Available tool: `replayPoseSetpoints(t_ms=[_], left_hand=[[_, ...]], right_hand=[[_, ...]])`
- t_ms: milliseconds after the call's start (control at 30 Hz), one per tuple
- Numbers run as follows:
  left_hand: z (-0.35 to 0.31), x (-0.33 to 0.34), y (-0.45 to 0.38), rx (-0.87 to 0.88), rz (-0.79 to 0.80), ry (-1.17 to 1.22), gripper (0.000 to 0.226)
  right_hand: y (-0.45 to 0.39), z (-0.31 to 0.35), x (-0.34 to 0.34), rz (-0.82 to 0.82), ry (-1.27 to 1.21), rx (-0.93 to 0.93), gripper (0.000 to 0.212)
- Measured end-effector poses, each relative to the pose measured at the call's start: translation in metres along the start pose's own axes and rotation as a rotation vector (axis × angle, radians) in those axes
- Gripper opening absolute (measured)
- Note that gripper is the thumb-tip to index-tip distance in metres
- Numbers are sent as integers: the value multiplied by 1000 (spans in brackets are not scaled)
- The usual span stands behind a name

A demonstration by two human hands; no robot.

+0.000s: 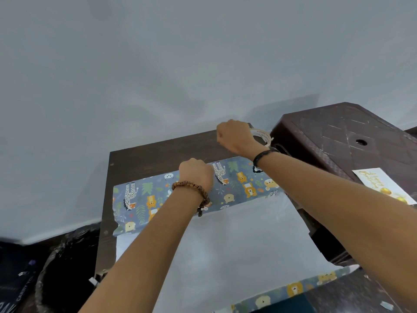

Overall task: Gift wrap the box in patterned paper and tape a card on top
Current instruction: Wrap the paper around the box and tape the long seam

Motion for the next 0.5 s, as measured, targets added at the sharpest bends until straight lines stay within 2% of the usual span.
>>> replayPoseSetpoints(t_ms=[100,200,367,500], left_hand=[[1,5,5,3,-1,12,32],[6,13,14,44,29,65,55],[2,36,34,142,-27,148,59],[-3,45,41,118,-106,133,64]], right_hand=[[16,-9,-9,21,-658,145,15],[45,-5,-19,149,-1008,167,8],[84,-9,-30,212,-1045,151,16],[112,-13,-36,221,-1037,146,21]])
Point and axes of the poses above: each hand's wrist, its own y-axis away from the middle knuckle, its own x-axis out of the palm, z = x × y, the point moved 3 cm from there along -y, towards the middle knuckle, and after that the axes turned 8 degrees about -y, right-handed, at the moved point
